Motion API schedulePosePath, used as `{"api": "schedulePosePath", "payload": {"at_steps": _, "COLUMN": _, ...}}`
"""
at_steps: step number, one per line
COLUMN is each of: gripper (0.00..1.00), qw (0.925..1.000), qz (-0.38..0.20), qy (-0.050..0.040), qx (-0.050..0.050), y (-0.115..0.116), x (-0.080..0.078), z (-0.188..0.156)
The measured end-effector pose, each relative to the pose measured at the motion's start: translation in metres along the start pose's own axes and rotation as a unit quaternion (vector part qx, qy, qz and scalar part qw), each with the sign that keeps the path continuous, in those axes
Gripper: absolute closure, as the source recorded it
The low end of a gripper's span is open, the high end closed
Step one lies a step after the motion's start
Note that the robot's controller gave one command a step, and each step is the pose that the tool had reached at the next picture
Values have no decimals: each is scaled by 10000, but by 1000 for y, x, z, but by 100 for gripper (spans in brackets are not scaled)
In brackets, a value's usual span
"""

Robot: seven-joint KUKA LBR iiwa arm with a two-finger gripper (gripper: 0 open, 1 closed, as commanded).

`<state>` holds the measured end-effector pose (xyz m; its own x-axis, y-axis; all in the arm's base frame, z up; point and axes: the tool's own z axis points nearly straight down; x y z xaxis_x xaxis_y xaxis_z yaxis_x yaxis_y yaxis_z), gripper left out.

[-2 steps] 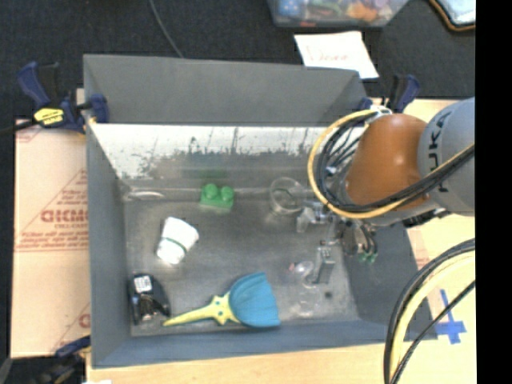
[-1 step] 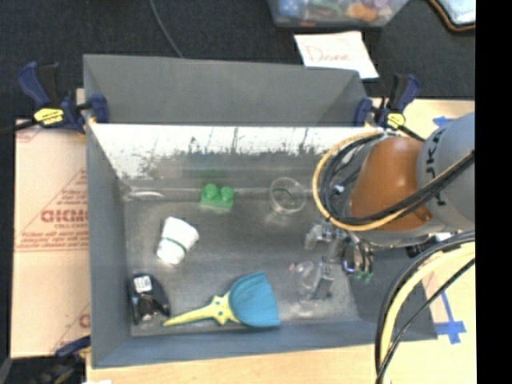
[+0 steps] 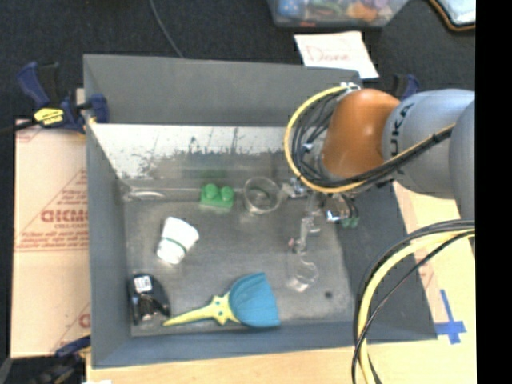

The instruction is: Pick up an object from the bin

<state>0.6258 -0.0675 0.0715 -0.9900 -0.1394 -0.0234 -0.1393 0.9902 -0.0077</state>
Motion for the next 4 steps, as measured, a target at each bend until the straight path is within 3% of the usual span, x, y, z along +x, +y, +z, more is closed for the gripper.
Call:
{"api": "schedulePosePath", "payload": {"at_steps": 1, "gripper": 100, "qw": 9688, "qz": 2475, "qy": 110, "qx": 7, "y": 15, "x": 119, "z": -2}}
{"api": "schedulePosePath", "payload": {"at_steps": 2, "gripper": 100, "qw": 9689, "qz": 2471, "qy": 109, "qx": 7, "y": 15, "x": 119, "z": -2}}
{"api": "schedulePosePath", "payload": {"at_steps": 3, "gripper": 100, "qw": 9691, "qz": 2460, "qy": 147, "qx": 3, "y": 16, "x": 121, "z": -23}}
{"api": "schedulePosePath", "payload": {"at_steps": 4, "gripper": 100, "qw": 9694, "qz": 2450, "qy": 146, "qx": 3, "y": 15, "x": 120, "z": -68}}
